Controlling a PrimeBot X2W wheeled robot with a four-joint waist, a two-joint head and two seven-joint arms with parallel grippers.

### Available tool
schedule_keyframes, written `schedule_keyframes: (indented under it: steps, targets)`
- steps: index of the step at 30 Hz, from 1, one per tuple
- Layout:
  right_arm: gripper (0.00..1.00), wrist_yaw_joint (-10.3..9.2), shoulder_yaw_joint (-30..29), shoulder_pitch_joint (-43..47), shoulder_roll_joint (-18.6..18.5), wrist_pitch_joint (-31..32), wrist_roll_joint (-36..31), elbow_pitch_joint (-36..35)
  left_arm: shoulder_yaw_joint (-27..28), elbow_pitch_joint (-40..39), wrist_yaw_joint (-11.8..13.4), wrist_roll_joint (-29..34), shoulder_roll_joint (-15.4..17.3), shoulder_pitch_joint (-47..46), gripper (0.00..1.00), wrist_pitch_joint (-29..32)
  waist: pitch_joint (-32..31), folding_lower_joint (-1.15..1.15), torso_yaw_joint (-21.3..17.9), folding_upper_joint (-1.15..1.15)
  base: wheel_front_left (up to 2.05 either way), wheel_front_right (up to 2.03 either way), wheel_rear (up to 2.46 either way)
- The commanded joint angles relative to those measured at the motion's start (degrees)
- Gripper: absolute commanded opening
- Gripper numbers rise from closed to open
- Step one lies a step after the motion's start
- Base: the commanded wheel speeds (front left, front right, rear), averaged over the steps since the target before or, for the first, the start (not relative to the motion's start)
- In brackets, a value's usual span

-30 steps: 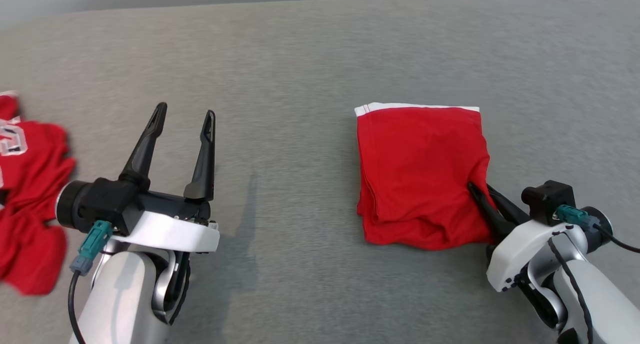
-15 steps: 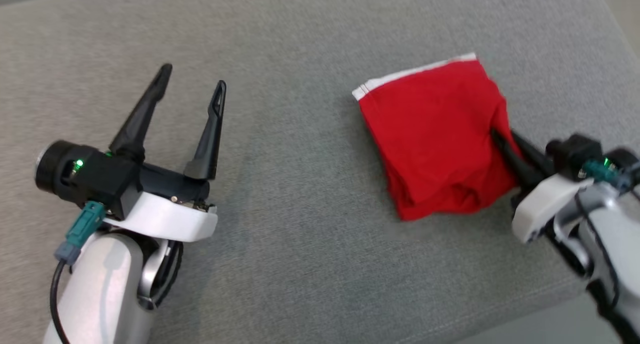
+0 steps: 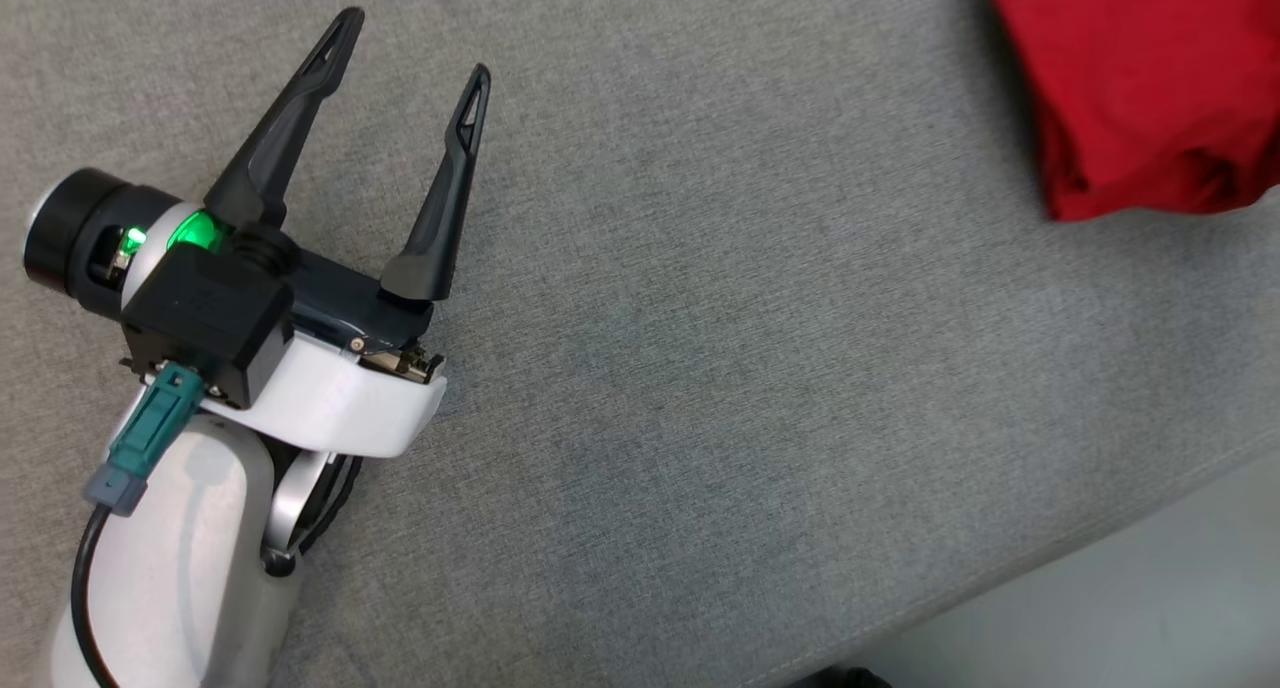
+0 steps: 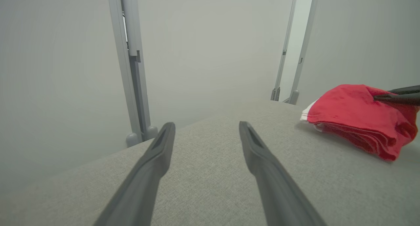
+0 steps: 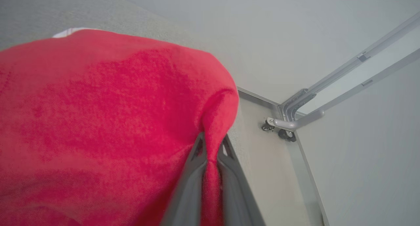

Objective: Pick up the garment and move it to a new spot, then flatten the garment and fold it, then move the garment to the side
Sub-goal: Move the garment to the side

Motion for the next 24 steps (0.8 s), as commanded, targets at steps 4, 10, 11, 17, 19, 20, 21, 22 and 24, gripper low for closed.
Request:
schedule_keyframes:
  steps: [4, 10, 11, 17, 19, 20, 21, 22, 24]
  targets:
    - [0.00, -0.05, -3.29, -3.47, 0.14, -1.19, -0.11, 5.57, -0.53, -1.18, -0.64, 0.61, 0.72, -2.47, 1.00, 0.52, 2.77, 0.00, 0.68, 0.00, 0.00, 0.00, 0.00]
    - [1.00, -0.06, -5.73, -6.52, 2.11, -1.75, 0.01, 12.87, -0.89, -1.36, -0.72, 0.44, 1.00, -3.26, 1.00, 0.62, 3.57, 0.00, 1.49, 0.00, 0.00, 0.00, 0.00]
    - [1.00, -0.06, -6.21, -6.71, 2.42, -1.81, 0.07, 14.02, -0.92, -1.24, -0.67, 0.39, 1.05, -3.29, 1.00, 0.53, 3.56, 0.00, 1.64, 0.00, 0.00, 0.00, 0.00]
    - [1.00, -0.06, -10.97, -5.23, 4.15, -2.67, 2.74, 16.82, -0.41, 0.00, 0.24, -0.32, 0.99, -1.48, 1.00, -0.44, 1.54, 0.00, 1.87, 0.00, 0.00, 0.00, 0.00]
    - [1.00, -0.06, -13.79, -4.21, 4.52, -2.76, 3.96, 14.85, -0.28, 0.72, 0.75, -0.66, 0.67, -0.46, 1.00, -0.94, 0.18, 0.00, 1.94, 0.00, 0.00, 0.00, 0.00]
    - [1.00, -0.05, -15.38, -3.28, 4.58, -2.72, 4.04, 13.54, -0.10, 1.10, 1.03, -0.99, 0.55, -0.10, 1.00, -1.18, -0.57, 0.00, 1.99, 0.00, 0.00, 0.00, 0.00]
    - [1.00, -0.05, -17.06, -1.97, 5.08, -2.71, 4.31, 11.79, 0.12, 1.60, 1.26, -1.26, 0.36, 0.42, 1.00, -1.62, -1.47, 0.00, 2.12, 0.00, 0.00, 0.00, 0.00]
    - [1.00, -0.05, -18.81, -0.46, 5.64, -2.67, 4.46, 10.28, 0.27, 2.18, 1.60, -1.58, 0.21, 1.11, 1.00, -2.00, -2.54, 0.00, 2.26, 0.00, 0.00, 0.00, 0.00]
    - [1.00, -0.05, -22.55, 2.45, 6.52, -2.65, 4.23, 7.15, 0.76, 3.16, 2.22, -2.25, -0.21, 2.46, 1.00, -2.73, -4.54, 0.00, 2.60, 0.00, 0.00, 0.00, 0.00]
